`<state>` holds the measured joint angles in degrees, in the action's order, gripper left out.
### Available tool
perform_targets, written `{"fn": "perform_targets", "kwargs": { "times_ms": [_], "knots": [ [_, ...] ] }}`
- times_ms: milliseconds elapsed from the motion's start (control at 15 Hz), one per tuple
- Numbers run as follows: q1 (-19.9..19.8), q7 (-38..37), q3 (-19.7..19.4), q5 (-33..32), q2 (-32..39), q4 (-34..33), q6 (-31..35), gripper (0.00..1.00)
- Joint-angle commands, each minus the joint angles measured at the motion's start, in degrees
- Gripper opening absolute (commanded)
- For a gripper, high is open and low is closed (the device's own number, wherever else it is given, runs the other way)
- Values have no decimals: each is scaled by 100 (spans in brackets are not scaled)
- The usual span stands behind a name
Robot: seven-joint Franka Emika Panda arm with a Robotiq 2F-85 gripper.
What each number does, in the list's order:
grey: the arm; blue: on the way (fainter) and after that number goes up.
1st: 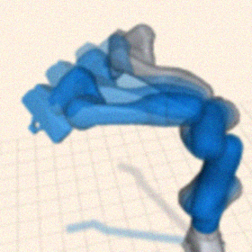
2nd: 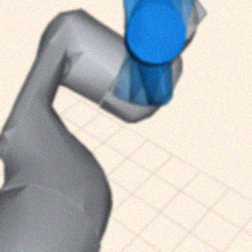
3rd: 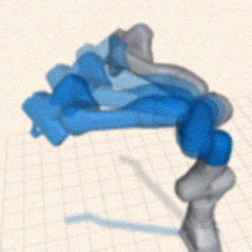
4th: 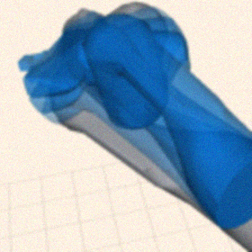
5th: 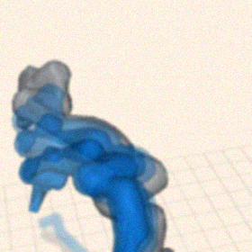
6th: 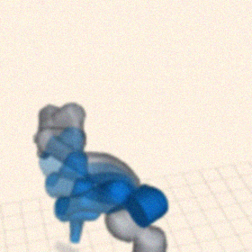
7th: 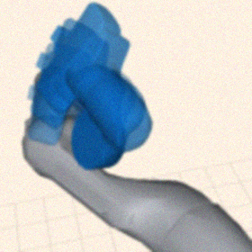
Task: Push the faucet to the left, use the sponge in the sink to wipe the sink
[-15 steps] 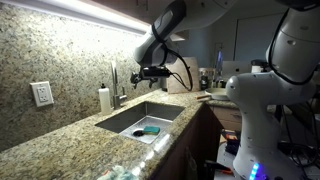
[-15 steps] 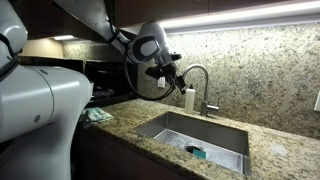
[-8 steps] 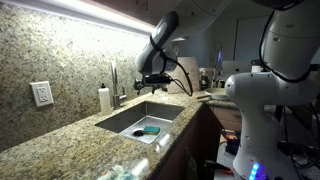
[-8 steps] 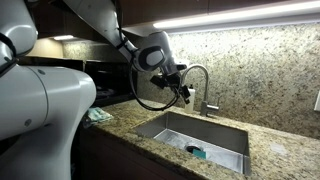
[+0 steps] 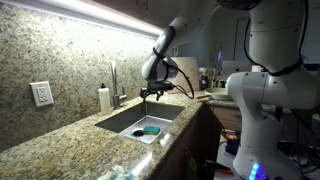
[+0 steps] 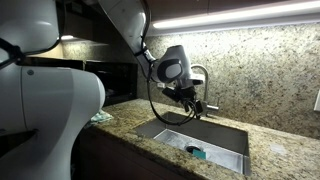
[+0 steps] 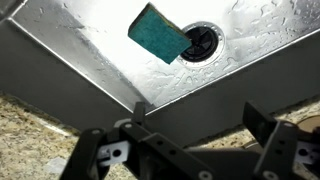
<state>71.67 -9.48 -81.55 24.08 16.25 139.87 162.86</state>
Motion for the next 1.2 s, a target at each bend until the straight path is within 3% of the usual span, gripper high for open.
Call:
{"fn": "perform_targets", "kwargs": {
  "times_ms": [0,67,133,267,600,667,733,800,1133],
  "knots": [
    [-1583,18,1381,-598,-590,-270,-444,100],
    [-2038,-32,1813,-691,-634,-362,-710,100],
    [-1361,0,1191,-420,-308,-233,-392,100],
    [-1886,0,1671,-508,-424,-343,-575,100],
    [-2081,101,1857,-416,-366,-408,-615,100],
    [-3087,-93,2764,-881,-527,-441,-456,100],
    [-3310,14,2974,-865,-512,-479,-504,100],
    [-3235,774,2913,-44,-82,-642,-584,100],
    [-4938,2757,4454,1323,909,-1574,-1149,100]
  ]
}}
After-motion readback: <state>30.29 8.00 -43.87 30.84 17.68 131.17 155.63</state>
